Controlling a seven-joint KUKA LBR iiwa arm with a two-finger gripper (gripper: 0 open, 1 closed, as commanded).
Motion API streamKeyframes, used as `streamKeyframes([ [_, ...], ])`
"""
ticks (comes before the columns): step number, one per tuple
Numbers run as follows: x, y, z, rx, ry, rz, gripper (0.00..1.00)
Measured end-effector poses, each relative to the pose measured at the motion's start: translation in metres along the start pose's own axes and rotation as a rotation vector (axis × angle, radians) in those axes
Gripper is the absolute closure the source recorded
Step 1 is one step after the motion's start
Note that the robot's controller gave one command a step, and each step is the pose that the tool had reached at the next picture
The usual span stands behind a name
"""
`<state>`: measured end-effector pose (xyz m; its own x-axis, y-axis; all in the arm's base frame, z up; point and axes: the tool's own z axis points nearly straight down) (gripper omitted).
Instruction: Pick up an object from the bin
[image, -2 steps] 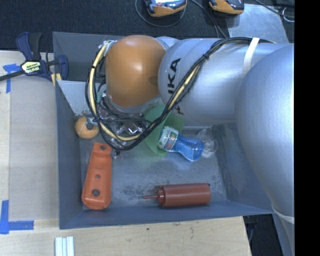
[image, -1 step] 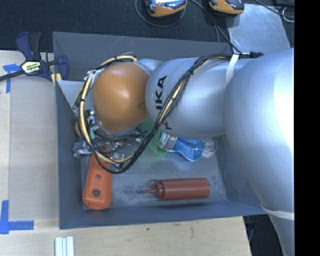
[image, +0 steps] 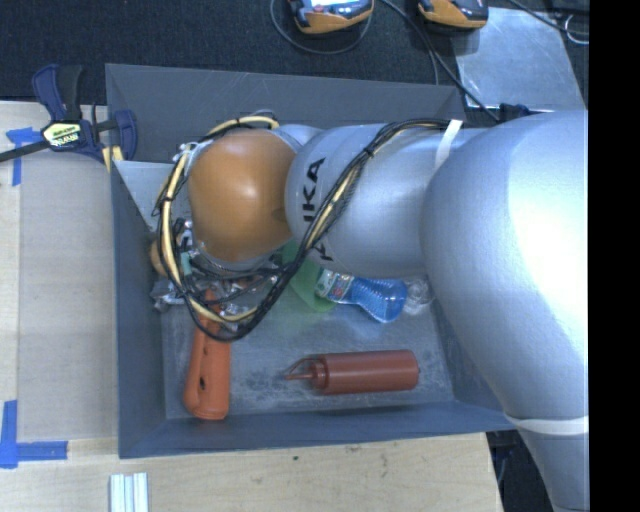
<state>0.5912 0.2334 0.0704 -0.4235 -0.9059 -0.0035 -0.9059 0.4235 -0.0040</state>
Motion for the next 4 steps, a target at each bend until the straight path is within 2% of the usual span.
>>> streamKeyframes([
  [1, -0.004, 0.012, 0.0, -0.004, -0.007, -0.636, 1.0],
  [3, -0.003, 0.013, -0.004, -0.007, -0.006, -0.635, 1.0],
  [4, -0.002, 0.014, -0.02, -0.015, -0.002, -0.635, 1.0],
])
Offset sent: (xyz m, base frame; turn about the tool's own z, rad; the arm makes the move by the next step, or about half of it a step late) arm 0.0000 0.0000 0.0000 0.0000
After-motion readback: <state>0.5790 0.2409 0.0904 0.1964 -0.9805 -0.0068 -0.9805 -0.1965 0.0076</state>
